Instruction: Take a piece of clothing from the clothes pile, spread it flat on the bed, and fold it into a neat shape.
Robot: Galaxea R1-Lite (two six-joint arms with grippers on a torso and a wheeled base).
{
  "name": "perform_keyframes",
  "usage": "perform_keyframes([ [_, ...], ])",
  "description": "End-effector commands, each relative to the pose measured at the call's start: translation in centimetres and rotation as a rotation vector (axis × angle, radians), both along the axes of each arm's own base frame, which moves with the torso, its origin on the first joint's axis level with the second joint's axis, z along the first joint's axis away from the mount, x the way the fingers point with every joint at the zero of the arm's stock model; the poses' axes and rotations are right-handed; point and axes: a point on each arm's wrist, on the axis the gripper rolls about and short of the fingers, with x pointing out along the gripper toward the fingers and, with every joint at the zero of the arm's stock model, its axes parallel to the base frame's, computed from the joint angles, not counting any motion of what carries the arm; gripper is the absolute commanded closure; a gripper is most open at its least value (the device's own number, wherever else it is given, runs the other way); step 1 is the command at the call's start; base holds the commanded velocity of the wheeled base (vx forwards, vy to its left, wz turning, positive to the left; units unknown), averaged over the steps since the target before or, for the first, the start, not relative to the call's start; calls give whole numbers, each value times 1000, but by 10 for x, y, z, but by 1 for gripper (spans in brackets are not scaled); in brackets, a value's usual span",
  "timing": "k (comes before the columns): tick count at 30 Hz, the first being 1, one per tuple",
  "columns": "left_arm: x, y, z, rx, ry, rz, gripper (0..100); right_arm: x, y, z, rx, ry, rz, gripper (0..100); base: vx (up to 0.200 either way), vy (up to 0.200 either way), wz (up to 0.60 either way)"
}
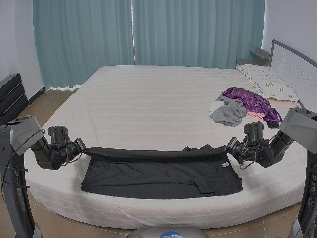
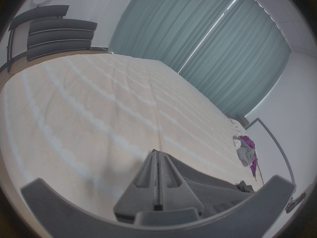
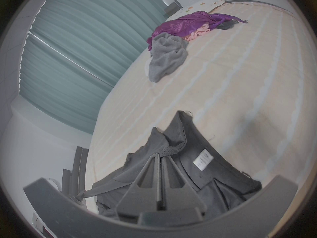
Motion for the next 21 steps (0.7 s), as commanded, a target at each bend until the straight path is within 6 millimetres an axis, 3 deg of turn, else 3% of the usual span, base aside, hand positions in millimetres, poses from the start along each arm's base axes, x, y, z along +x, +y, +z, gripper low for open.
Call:
perform_keyframes([
  [1, -34, -4, -16, 22, 52, -31, 100, -24, -3, -14, -27, 75, 23, 100, 0, 0, 0],
  [9, -61, -7, -29, 30, 118, -73, 100, -37, -5, -29, -70, 105, 55, 100, 0, 0, 0],
  [17, -72, -9, -37, 58, 135, -99, 100, -37, -5, -40, -86, 117, 66, 100, 0, 0, 0],
  [18, -74, -9, -38, 59, 142, -101, 100, -37, -5, -40, -86, 114, 66, 0, 0, 0, 0],
  [19, -76, -10, -39, 60, 148, -102, 100, -35, -5, -41, -87, 112, 65, 0, 0, 0, 0],
  [20, -77, -11, -39, 59, 151, -105, 0, -35, -5, -41, -87, 112, 65, 0, 0, 0, 0],
  [21, -77, -11, -39, 59, 152, -107, 0, -35, -5, -41, -84, 111, 65, 0, 0, 0, 0],
])
